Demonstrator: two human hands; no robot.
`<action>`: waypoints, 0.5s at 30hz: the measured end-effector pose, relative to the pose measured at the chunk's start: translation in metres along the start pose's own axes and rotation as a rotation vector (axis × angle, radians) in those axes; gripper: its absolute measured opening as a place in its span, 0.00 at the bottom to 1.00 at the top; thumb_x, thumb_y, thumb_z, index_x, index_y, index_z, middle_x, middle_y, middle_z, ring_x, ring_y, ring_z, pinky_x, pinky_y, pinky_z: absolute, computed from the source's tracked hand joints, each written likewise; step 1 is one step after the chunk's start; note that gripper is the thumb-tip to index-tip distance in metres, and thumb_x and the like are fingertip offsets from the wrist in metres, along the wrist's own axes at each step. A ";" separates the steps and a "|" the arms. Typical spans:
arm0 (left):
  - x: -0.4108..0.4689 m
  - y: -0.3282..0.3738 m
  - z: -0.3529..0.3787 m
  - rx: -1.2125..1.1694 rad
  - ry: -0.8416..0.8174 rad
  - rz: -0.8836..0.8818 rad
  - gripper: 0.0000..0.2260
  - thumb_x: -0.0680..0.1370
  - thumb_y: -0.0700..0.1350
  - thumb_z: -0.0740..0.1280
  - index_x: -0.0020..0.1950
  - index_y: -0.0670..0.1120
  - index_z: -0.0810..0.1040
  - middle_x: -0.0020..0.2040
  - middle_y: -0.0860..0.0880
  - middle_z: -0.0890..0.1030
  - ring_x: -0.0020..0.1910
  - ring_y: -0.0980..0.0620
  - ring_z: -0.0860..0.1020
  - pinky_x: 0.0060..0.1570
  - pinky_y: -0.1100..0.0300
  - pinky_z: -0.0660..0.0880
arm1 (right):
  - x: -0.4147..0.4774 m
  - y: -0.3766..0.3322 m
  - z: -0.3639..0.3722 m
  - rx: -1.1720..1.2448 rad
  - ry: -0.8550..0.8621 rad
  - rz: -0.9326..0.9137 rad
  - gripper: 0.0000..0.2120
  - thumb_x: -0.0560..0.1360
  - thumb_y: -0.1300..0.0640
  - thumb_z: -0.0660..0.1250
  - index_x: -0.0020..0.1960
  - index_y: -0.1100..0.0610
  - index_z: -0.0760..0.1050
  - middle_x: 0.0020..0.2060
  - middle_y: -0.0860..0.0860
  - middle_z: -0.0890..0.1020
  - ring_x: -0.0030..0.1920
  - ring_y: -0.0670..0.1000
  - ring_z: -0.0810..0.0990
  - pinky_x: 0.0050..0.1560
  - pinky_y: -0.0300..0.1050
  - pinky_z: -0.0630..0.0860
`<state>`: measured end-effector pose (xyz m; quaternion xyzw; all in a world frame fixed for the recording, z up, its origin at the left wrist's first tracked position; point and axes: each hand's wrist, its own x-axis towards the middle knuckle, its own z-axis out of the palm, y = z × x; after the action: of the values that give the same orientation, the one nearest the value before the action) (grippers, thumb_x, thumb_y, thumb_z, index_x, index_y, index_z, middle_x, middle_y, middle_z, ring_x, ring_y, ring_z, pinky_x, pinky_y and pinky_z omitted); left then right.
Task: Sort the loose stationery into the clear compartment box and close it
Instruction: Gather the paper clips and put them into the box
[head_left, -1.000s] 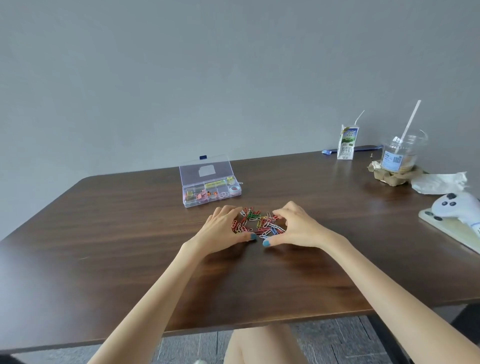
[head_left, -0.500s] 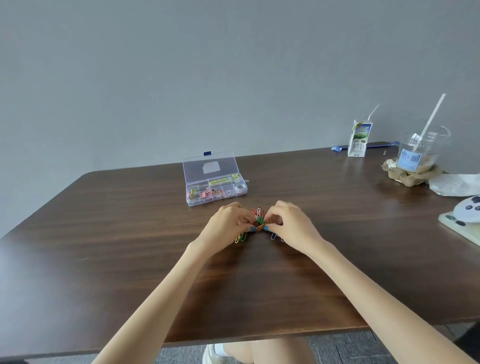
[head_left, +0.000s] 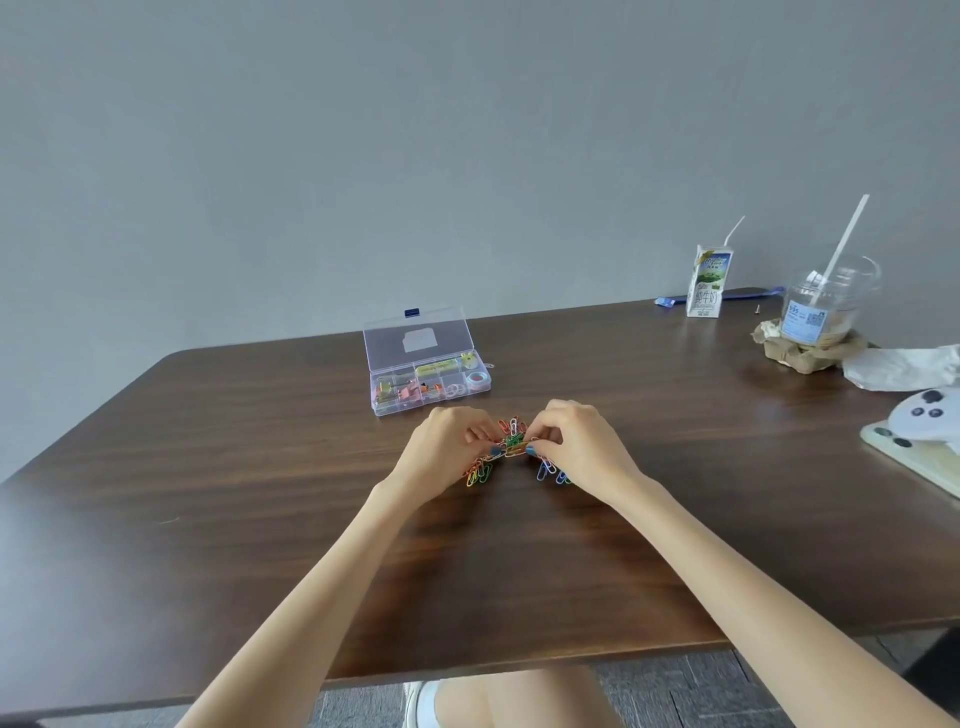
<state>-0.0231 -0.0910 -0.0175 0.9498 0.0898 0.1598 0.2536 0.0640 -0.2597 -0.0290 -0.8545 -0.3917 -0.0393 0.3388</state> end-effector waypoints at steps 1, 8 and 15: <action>-0.001 0.001 -0.001 -0.003 0.006 -0.013 0.07 0.72 0.41 0.72 0.43 0.53 0.83 0.39 0.56 0.81 0.39 0.57 0.78 0.41 0.60 0.75 | 0.000 0.000 -0.001 0.010 0.004 0.006 0.03 0.73 0.59 0.70 0.44 0.52 0.82 0.40 0.46 0.78 0.41 0.46 0.75 0.41 0.48 0.75; -0.010 0.002 -0.008 -0.074 0.075 -0.084 0.07 0.71 0.45 0.73 0.39 0.59 0.82 0.37 0.59 0.82 0.39 0.59 0.77 0.39 0.63 0.69 | -0.003 -0.009 -0.007 0.019 0.009 0.050 0.04 0.73 0.57 0.71 0.42 0.49 0.81 0.40 0.44 0.79 0.41 0.46 0.77 0.37 0.42 0.68; 0.004 -0.013 -0.018 -0.110 0.087 -0.077 0.08 0.71 0.43 0.74 0.38 0.58 0.82 0.37 0.55 0.82 0.38 0.56 0.76 0.43 0.57 0.75 | 0.027 -0.023 -0.007 0.076 0.030 0.014 0.04 0.74 0.56 0.70 0.42 0.49 0.82 0.42 0.45 0.80 0.43 0.46 0.78 0.42 0.45 0.73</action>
<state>-0.0272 -0.0707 -0.0084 0.9223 0.1283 0.1959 0.3074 0.0679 -0.2357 -0.0023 -0.8431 -0.3816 -0.0348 0.3773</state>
